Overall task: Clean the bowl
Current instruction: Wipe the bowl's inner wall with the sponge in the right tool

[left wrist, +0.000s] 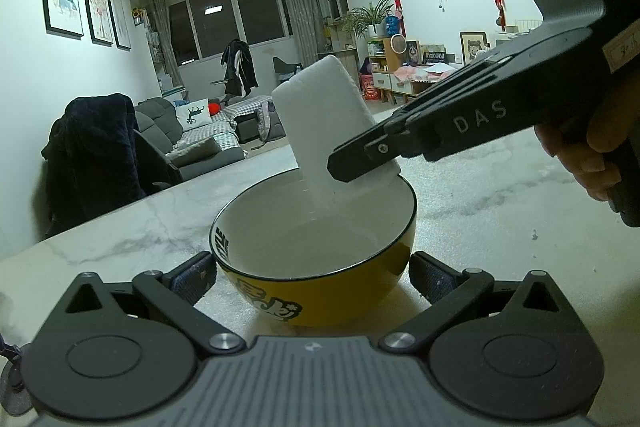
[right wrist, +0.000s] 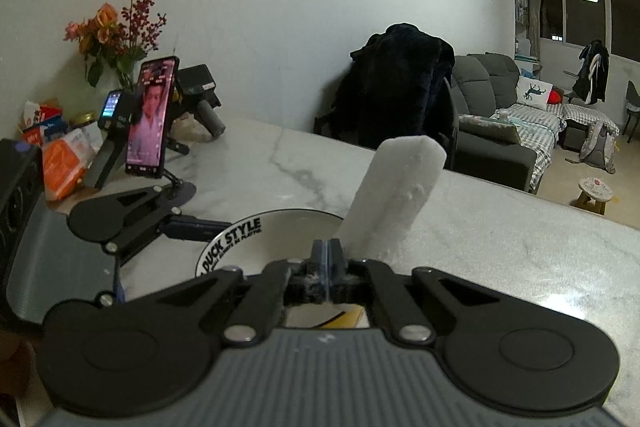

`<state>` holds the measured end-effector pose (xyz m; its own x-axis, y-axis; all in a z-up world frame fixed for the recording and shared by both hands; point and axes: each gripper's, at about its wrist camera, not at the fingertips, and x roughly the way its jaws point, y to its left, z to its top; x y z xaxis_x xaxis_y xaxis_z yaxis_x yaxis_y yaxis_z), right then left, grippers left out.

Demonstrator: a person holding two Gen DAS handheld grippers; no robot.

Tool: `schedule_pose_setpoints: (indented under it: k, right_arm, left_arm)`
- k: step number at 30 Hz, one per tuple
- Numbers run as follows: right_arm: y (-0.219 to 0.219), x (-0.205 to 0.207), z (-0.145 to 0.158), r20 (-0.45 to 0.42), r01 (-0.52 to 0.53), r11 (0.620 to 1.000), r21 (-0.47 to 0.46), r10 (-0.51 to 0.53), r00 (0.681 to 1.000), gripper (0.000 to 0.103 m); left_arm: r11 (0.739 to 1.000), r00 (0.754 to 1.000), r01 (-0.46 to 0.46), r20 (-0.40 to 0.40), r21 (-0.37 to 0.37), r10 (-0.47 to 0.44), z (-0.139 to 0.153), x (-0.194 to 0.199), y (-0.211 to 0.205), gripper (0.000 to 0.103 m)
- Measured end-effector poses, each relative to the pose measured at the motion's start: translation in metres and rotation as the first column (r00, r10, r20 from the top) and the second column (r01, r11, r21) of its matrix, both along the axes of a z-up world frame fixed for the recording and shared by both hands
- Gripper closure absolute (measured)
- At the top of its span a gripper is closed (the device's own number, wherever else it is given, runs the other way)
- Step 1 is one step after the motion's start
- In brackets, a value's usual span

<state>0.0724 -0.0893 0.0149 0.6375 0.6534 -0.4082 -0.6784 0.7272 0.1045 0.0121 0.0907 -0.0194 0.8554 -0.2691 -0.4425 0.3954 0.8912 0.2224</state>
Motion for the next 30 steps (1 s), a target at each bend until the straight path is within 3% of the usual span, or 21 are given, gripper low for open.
schedule_pose_setpoints:
  k: [12, 26, 30]
  right_arm:
    - [0.016, -0.014, -0.005, 0.175, 0.036, 0.982, -0.186, -0.002, 0.985, 0.086]
    - [0.036, -0.031, -0.011, 0.374, 0.119, 0.913, -0.389, 0.038, 0.927, 0.085]
    - [0.043, -0.031, -0.016, 0.42, 0.16, 0.889, -0.429, 0.039, 0.907, 0.091]
  left_arm:
    - [1.0, 1.0, 0.0, -0.001, -0.003, 0.0, 0.003, -0.001, 0.004, 0.001]
    - [1.0, 1.0, 0.0, -0.003, -0.003, 0.0, 0.004, -0.003, 0.003, 0.001]
    - [1.0, 1.0, 0.0, -0.005, -0.005, 0.0, 0.005, -0.003, 0.004, 0.001]
